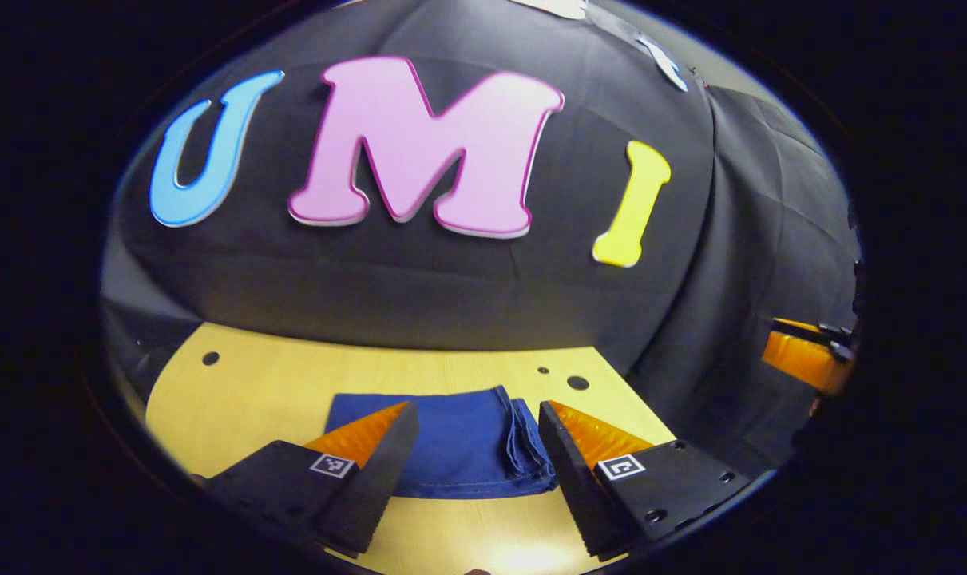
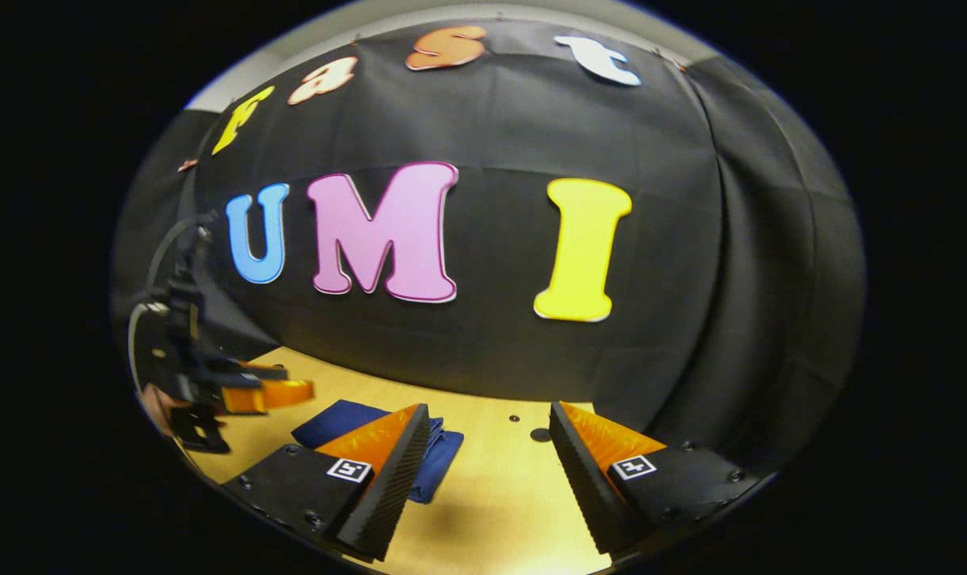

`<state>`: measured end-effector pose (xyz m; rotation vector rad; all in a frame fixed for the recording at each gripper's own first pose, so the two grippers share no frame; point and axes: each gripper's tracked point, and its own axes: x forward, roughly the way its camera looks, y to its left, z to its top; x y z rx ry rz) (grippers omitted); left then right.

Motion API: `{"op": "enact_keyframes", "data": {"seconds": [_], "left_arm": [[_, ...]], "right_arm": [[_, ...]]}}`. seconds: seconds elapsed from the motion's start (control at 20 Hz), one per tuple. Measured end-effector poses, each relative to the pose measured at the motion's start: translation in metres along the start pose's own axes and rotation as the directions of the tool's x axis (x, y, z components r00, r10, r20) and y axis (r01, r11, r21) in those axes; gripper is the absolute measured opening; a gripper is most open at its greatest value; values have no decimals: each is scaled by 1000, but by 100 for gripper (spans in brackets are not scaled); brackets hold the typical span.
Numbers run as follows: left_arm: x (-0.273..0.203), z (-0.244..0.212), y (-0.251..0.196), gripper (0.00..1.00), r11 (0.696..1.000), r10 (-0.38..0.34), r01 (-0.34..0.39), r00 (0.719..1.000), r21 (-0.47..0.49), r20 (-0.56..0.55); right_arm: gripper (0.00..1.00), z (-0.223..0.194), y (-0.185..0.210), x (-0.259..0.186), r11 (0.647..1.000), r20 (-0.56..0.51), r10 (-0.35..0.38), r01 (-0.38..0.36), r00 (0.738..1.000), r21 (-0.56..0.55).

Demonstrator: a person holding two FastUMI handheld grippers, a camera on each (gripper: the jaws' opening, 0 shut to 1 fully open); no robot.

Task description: Grasp the waist and the cuffs of the jeans and fold them to make the two legs overlap; first hold the waist and fold one-third of the jeans toward the cuffs, then hold the cuffs and fold the remaining one-third in the same direction to finish folding.

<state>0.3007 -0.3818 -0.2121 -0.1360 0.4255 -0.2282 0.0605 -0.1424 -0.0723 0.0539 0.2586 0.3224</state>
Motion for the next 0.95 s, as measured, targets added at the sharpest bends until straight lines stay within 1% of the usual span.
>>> {"op": "enact_keyframes", "data": {"seconds": [0.05,0.1,0.15,0.2,0.3,0.45,0.55,0.65,0.7,0.75,0.85,0.9,0.95], "left_arm": [[-33,10,3,95,1000,16,-16,999,4,52],[-65,21,7,95,999,39,-39,994,6,103],[-94,27,11,94,998,60,-62,989,10,137],[-126,31,14,94,996,83,-87,983,15,163],[-186,30,18,95,989,131,-141,971,39,199],[-267,13,10,95,982,169,-184,954,39,247],[-300,-1,3,95,977,205,-215,947,13,248],[-333,-11,-9,95,976,216,-218,942,-23,256],[-349,-13,-13,95,975,222,-220,938,-38,265],[-364,-15,-9,95,972,234,-232,933,-42,274],[-384,-16,1,95,961,272,-273,919,-34,285],[-390,-15,6,95,956,289,-293,912,-32,290],[-397,-10,11,95,952,301,-305,906,-33,298]], "right_arm": [[93,14,11,-13,1000,33,-2,3,999,-29],[97,28,23,-25,998,65,-7,11,998,-55],[96,38,35,-39,997,94,-10,17,996,-75],[97,50,49,-55,997,114,3,5,993,-72],[96,73,88,-90,998,159,64,-58,985,-40],[96,98,129,-146,991,221,135,-136,966,-8],[95,100,145,-181,985,228,169,-171,959,-10],[95,102,152,-208,981,236,194,-195,952,-16],[95,104,151,-214,980,246,196,-196,949,-26],[97,103,152,-215,979,250,201,-198,947,-40],[96,103,152,-216,976,249,217,-211,944,-50],[97,105,151,-213,974,253,224,-223,941,-34],[96,109,151,-211,972,260,230,-235,938,-12]]}}
